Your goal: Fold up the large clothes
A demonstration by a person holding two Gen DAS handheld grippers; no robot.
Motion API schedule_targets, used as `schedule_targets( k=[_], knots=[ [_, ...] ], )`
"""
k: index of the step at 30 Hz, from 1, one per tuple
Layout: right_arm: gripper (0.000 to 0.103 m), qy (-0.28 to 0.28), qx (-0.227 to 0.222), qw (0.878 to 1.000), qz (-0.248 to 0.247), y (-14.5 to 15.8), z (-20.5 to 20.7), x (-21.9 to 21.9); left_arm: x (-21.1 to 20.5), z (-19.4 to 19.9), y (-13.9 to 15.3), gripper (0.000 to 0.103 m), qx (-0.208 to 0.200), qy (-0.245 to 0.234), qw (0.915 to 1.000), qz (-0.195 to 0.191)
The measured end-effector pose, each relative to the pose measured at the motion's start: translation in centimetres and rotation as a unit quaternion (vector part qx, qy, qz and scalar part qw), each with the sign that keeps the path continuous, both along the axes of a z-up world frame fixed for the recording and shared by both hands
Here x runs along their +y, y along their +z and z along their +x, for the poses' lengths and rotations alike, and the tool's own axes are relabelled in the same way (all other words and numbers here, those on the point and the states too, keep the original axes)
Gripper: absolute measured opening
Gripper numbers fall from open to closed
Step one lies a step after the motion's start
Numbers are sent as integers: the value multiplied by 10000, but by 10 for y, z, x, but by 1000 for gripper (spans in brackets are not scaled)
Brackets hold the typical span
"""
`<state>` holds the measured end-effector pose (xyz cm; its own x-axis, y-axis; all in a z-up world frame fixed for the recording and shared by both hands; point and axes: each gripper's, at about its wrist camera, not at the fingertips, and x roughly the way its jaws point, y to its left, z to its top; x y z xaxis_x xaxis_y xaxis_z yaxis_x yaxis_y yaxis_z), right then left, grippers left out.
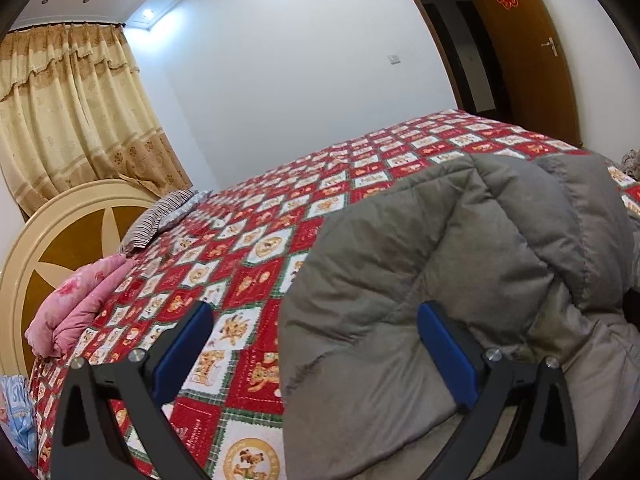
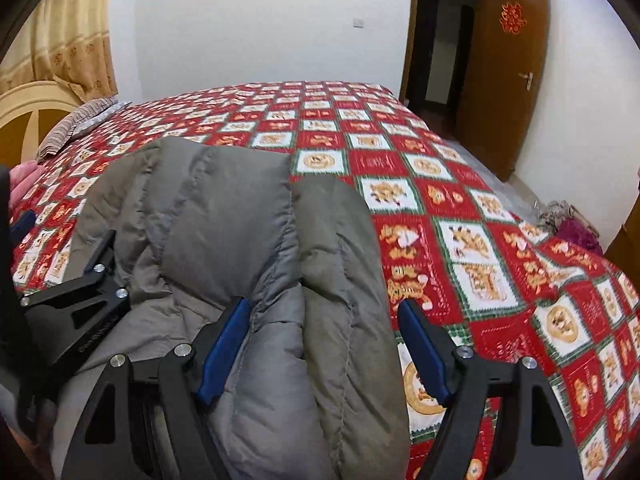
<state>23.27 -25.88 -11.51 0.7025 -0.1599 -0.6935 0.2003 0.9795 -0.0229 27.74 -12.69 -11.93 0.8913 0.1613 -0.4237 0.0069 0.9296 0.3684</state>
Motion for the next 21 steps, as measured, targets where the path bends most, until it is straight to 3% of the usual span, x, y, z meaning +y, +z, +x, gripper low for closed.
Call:
schedule_targets(
  k=[13, 21],
  knots=[
    [76, -25, 43, 9996, 280, -27, 7, -11, -11, 5, -17, 103, 250, -84, 9996, 64],
    [76, 7, 68, 9990, 432, -37, 10, -16, -7, 14, -21, 103, 555, -173, 9981, -182]
  ],
)
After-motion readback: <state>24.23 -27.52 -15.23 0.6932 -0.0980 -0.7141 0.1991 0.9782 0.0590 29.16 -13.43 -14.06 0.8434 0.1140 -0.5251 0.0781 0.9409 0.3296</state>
